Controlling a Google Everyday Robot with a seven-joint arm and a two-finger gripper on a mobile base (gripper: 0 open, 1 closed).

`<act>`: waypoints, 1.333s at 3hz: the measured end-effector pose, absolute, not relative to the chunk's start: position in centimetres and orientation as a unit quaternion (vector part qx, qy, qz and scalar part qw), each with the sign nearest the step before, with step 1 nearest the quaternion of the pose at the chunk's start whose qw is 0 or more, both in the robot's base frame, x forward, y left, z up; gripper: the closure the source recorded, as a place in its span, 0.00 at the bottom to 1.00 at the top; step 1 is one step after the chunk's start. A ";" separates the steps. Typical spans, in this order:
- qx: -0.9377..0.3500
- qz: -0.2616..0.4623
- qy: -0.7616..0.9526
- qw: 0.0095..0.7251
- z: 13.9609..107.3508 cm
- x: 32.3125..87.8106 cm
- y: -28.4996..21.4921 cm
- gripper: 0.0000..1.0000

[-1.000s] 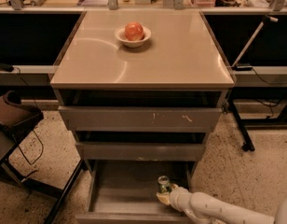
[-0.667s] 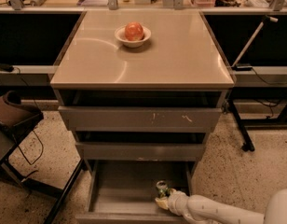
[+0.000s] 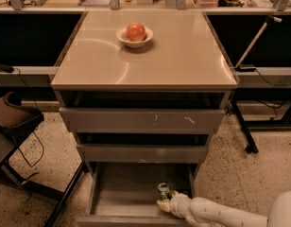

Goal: Place green can into bottom drawer

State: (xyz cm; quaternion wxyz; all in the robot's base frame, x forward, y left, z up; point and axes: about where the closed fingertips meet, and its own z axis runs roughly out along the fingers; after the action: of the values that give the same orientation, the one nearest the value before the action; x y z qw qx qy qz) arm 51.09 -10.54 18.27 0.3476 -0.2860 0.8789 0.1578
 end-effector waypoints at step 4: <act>-0.286 0.158 0.879 0.348 18.3 51.1 -10.5 0.00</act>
Offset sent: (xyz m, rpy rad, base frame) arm 0.0000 0.0000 0.0000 0.0000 0.0000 0.0000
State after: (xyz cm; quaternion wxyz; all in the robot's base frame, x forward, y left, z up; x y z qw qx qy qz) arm 51.09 -10.53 18.27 0.3476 -0.2860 0.8789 0.1578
